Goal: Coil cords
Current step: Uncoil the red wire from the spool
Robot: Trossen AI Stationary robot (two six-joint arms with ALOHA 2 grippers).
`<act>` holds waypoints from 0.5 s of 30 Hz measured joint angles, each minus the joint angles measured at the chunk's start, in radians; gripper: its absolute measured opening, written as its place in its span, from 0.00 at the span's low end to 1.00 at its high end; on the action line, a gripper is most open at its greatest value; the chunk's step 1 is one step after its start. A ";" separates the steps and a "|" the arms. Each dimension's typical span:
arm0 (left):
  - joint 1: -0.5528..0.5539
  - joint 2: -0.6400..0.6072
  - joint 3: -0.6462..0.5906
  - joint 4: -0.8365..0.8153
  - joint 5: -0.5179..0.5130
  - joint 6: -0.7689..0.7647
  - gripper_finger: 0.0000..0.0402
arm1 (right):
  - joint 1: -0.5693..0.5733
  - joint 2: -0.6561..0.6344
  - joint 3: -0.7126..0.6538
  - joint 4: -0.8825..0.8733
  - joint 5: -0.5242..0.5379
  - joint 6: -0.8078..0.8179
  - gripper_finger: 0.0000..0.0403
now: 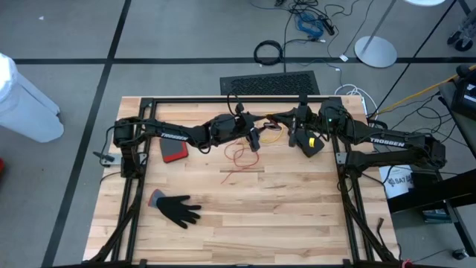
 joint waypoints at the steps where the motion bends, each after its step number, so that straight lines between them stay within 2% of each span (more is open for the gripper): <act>1: 0.000 0.000 0.000 0.000 -0.002 0.000 0.37 | 0.000 0.000 0.000 0.001 0.000 0.000 0.00; 5: 0.006 0.000 0.000 -0.001 -0.002 0.008 0.23 | 0.000 0.000 0.000 0.005 0.000 0.005 0.00; 9: 0.006 0.000 0.000 -0.010 -0.002 0.056 0.05 | 0.000 0.008 0.000 -0.015 0.002 0.002 0.00; 15: 0.006 0.000 0.001 -0.068 -0.009 0.089 0.01 | 0.000 0.043 0.000 -0.105 0.096 -0.104 0.00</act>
